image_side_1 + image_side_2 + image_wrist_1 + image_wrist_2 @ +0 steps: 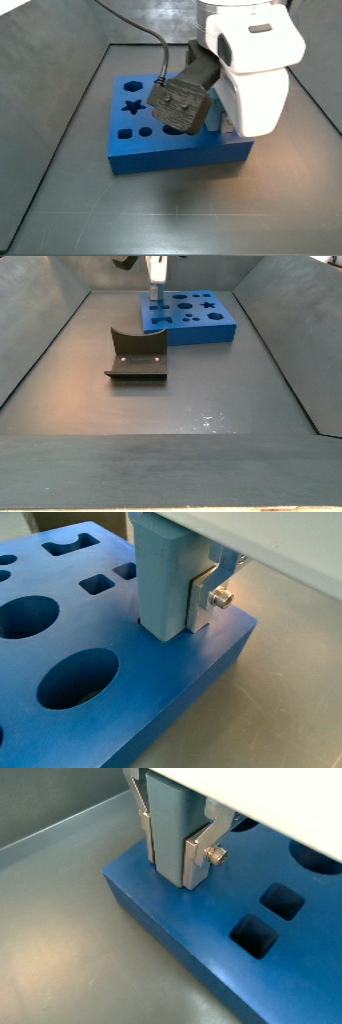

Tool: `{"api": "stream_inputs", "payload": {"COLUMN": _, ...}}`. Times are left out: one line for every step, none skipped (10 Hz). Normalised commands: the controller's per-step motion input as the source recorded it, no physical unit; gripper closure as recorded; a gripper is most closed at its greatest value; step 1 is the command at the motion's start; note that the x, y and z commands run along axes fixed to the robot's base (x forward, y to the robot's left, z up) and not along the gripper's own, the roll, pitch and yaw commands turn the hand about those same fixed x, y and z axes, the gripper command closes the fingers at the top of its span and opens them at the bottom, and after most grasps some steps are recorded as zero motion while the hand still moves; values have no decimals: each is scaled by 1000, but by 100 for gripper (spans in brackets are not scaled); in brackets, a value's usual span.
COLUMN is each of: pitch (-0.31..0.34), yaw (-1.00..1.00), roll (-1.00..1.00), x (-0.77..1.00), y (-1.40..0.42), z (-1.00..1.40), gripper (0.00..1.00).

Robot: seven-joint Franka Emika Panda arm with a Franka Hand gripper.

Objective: Pick up the rectangle object. Move to above the board. Insert the rectangle object.
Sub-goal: Insert the rectangle object.

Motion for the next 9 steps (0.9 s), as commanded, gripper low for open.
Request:
{"api": "stream_inputs", "payload": {"pitch": -120, "yaw": -43, "roll": 529, "x": 283, "y": -40, "z": -880, "gripper": 100}}
{"api": "stream_inputs", "payload": {"pitch": -71, "yaw": -51, "roll": 500, "x": 231, "y": -74, "z": -951, "gripper": 100}}
{"api": "stream_inputs", "payload": {"pitch": -60, "yaw": -49, "roll": 374, "x": 186, "y": -157, "z": -1000, "gripper": 100}}
{"api": "stream_inputs", "payload": {"pitch": 0, "yaw": 0, "roll": 511, "x": 229, "y": -131, "z": -814, "gripper": 100}}
{"api": "stream_inputs", "payload": {"pitch": 0, "yaw": 0, "roll": 117, "x": 0, "y": 0, "z": 0, "gripper": 100}}
{"api": "stream_inputs", "payload": {"pitch": 0, "yaw": 29, "roll": 17, "x": 0, "y": 0, "z": 0, "gripper": 100}}
{"api": "stream_inputs", "payload": {"pitch": 860, "yaw": 0, "roll": 617, "x": 383, "y": -286, "z": 103, "gripper": 100}}
{"api": "stream_inputs", "payload": {"pitch": 1000, "yaw": 0, "roll": 394, "x": 254, "y": -131, "z": 106, "gripper": 100}}
{"api": "stream_inputs", "payload": {"pitch": 817, "yaw": -54, "roll": 217, "x": 249, "y": 0, "z": 17, "gripper": 100}}
